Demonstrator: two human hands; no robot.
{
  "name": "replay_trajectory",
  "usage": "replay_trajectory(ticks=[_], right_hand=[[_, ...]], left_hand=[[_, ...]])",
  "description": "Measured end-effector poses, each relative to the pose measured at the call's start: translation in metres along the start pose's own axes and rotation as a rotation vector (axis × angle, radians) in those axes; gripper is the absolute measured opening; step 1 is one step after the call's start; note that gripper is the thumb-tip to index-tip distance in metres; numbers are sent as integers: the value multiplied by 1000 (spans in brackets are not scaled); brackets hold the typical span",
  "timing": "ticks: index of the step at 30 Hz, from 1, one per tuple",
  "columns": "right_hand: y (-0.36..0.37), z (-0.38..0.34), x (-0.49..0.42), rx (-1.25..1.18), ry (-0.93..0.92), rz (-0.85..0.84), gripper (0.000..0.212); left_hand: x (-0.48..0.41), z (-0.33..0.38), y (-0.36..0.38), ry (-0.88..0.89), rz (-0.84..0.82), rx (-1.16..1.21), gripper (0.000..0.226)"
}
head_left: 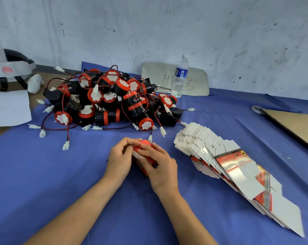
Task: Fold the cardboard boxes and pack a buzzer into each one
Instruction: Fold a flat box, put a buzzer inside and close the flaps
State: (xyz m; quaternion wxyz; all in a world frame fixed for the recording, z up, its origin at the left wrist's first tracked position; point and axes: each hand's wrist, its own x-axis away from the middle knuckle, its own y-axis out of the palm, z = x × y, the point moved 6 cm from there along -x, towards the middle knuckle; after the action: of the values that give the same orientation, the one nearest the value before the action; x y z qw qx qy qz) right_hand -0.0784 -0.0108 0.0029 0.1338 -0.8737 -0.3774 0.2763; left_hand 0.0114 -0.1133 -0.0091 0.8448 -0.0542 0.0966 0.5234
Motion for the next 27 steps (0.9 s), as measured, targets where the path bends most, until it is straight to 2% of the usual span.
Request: replay_trajectory(ticks=[4, 9, 13, 20, 23, 27], right_hand=[[-7, 2, -1, 48, -49, 111, 25], [-13, 10, -2, -27, -12, 149, 22], [-15, 12, -4, -74, -2, 137, 22], [-12, -4, 2, 123, -279, 244, 19], [-11, -1, 1, 134, -283, 203, 22], [-9, 6, 1, 21, -171, 58, 24]], left_hand=[[-1, 1, 1, -35, -44, 87, 30], [-2, 11, 4, 35, -244, -14, 32], [-5, 12, 1, 36, -233, -11, 29], [-2, 11, -1, 64, -235, -92, 23], [-2, 12, -4, 55, -255, -91, 23], [-5, 11, -8, 27, -345, -72, 22]])
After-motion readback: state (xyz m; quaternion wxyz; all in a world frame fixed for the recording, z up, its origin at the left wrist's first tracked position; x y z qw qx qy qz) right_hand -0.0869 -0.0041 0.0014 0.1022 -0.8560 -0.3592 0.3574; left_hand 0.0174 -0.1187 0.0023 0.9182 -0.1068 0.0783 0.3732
